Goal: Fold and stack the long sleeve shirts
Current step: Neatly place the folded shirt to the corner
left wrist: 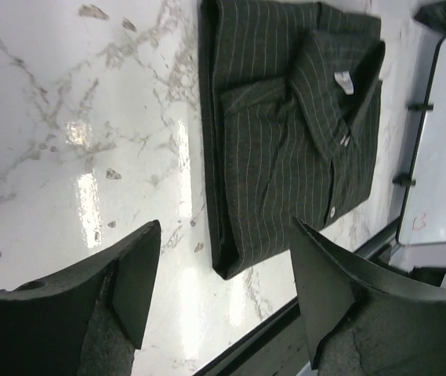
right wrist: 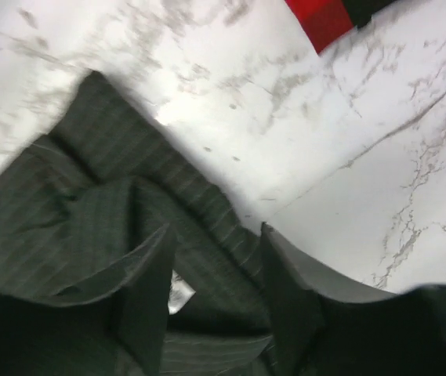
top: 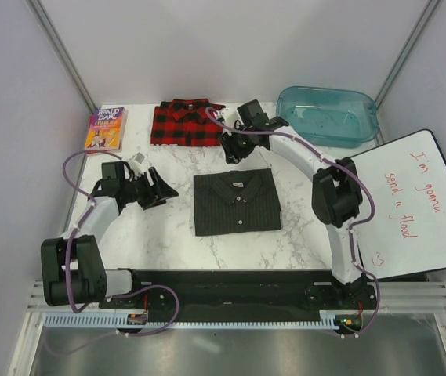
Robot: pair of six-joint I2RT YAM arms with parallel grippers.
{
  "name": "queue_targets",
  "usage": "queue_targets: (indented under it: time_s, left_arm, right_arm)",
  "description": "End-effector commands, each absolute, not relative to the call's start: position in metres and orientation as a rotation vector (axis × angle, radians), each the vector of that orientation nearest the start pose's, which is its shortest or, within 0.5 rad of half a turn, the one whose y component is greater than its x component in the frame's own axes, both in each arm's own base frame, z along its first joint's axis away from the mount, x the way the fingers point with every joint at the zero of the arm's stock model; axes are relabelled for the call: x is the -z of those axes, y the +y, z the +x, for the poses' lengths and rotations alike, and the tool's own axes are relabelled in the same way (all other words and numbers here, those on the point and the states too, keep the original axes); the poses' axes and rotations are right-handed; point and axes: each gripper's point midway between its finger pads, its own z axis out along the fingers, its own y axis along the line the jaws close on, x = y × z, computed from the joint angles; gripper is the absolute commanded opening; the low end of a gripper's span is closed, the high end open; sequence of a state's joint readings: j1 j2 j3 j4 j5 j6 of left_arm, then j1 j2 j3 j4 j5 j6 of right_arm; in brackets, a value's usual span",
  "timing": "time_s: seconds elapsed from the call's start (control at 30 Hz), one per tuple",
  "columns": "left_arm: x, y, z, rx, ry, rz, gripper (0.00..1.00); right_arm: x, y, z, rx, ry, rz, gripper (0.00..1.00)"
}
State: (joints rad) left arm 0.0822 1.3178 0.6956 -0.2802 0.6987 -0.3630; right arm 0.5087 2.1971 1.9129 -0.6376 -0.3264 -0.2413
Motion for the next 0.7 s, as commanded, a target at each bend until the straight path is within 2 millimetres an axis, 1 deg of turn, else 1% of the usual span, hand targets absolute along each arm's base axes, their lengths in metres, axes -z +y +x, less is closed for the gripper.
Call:
queue_targets:
  time_s: [0.0, 0.03, 0.07, 0.1, 0.13, 0.17, 0.2, 0.23, 0.3, 0.33, 0.37, 0.4, 0.43, 0.47, 0.5, 0.6, 0.63, 0.67]
  left_arm:
    - [-0.102, -0.084, 0.307, 0.898, 2.334, -0.451, 0.73]
    - [-0.103, -0.083, 0.306, 0.902, 2.331, -0.468, 0.73]
    - [-0.100, -0.081, 0.305, 0.895, 2.337, -0.485, 0.73]
    - [-0.098, -0.080, 0.303, 0.886, 2.346, -0.494, 0.73]
    - [-0.096, -0.077, 0.304, 0.868, 2.351, -0.509, 0.73]
    - [-0.096, -0.076, 0.303, 0.863, 2.353, -0.518, 0.73]
    - [-0.096, -0.074, 0.303, 0.858, 2.351, -0.524, 0.73]
    - [-0.095, -0.073, 0.303, 0.852, 2.354, -0.530, 0.73]
    - [-0.093, -0.073, 0.302, 0.846, 2.357, -0.545, 0.73]
    - [-0.089, -0.072, 0.301, 0.840, 2.365, -0.579, 0.73]
    - [-0.087, -0.071, 0.299, 0.839, 2.371, -0.599, 0.73]
    - [-0.083, -0.071, 0.298, 0.835, 2.378, -0.625, 0.73]
    - [-0.077, -0.070, 0.295, 0.836, 2.391, -0.675, 0.74]
    - [-0.071, -0.071, 0.294, 0.838, 2.402, -0.699, 0.74]
    - [-0.068, -0.071, 0.293, 0.841, 2.404, -0.723, 0.75]
    - [-0.064, -0.073, 0.294, 0.859, 2.413, -0.728, 0.75]
    - [-0.066, -0.073, 0.297, 0.863, 2.411, -0.724, 0.75]
    - [-0.067, -0.073, 0.298, 0.867, 2.409, -0.722, 0.75]
  right_arm:
    - [-0.156, 0.340, 0.408, -0.562, 2.232, -0.906, 0.63]
    - [-0.154, 0.343, 0.393, -0.601, 2.249, -0.927, 0.60]
    - [-0.151, 0.354, 0.373, -0.653, 2.249, -0.981, 0.56]
    - [-0.148, 0.360, 0.360, -0.687, 2.253, -1.007, 0.51]
    - [-0.140, 0.368, 0.333, -0.716, 2.259, -1.073, 0.40]
    - [-0.136, 0.373, 0.320, -0.734, 2.249, -1.117, 0.35]
    - [-0.132, 0.376, 0.308, -0.735, 2.244, -1.163, 0.27]
    - [-0.124, 0.382, 0.288, -0.745, 2.248, -1.216, 0.24]
    - [-0.115, 0.387, 0.271, -0.764, 2.267, -1.244, 0.22]
    - [-0.110, 0.392, 0.259, -0.788, 2.269, -1.269, 0.21]
    - [-0.107, 0.394, 0.254, -0.797, 2.275, -1.273, 0.21]
    - [-0.106, 0.397, 0.250, -0.808, 2.272, -1.277, 0.25]
    - [-0.102, 0.402, 0.242, -0.828, 2.267, -1.279, 0.26]
    - [-0.100, 0.404, 0.237, -0.834, 2.265, -1.283, 0.26]
    - [-0.093, 0.406, 0.227, -0.838, 2.266, -1.312, 0.26]
    - [-0.088, 0.414, 0.218, -0.834, 2.236, -1.338, 0.26]
    - [-0.088, 0.420, 0.214, -0.835, 2.215, -1.351, 0.26]
    - [-0.086, 0.423, 0.215, -0.823, 2.209, -1.354, 0.27]
